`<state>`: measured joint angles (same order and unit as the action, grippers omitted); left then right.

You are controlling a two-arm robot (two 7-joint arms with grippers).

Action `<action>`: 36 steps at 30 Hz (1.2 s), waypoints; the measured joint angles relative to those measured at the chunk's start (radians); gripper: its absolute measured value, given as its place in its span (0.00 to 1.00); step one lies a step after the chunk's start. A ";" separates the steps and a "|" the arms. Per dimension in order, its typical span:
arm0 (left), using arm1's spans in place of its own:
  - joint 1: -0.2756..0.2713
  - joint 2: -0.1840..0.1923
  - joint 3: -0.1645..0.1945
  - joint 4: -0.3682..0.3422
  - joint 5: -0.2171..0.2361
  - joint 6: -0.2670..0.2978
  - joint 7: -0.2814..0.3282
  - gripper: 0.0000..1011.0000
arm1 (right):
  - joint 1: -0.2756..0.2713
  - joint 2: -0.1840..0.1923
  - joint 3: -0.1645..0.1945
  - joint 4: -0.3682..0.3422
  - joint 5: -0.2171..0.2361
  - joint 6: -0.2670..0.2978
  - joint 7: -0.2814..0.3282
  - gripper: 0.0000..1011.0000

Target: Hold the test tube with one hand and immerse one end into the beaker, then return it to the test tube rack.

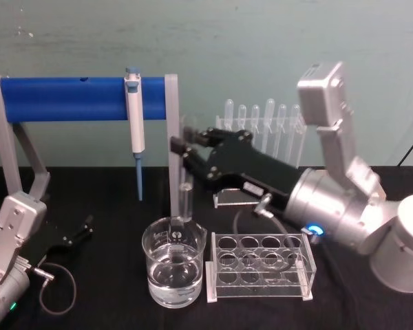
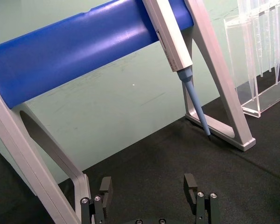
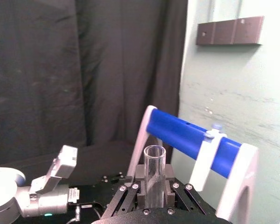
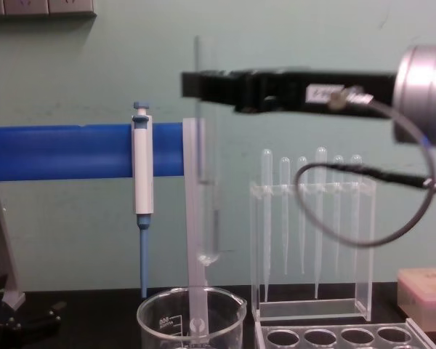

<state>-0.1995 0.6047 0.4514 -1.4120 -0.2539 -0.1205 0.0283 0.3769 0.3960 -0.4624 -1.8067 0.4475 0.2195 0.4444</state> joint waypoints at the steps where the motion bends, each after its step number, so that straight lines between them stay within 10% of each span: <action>1: 0.000 0.000 0.000 0.000 0.000 0.000 0.000 0.99 | 0.001 0.013 0.012 -0.017 0.013 0.024 -0.008 0.22; 16: 0.000 0.000 0.000 0.000 0.000 0.000 0.000 0.99 | -0.107 0.168 0.133 -0.106 0.069 0.058 -0.079 0.22; 36: 0.000 0.000 0.000 0.000 0.000 0.000 0.000 0.99 | -0.177 0.159 0.112 -0.040 0.050 -0.008 -0.096 0.22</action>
<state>-0.1995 0.6047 0.4514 -1.4120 -0.2539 -0.1205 0.0283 0.1997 0.5547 -0.3507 -1.8471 0.4979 0.2113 0.3487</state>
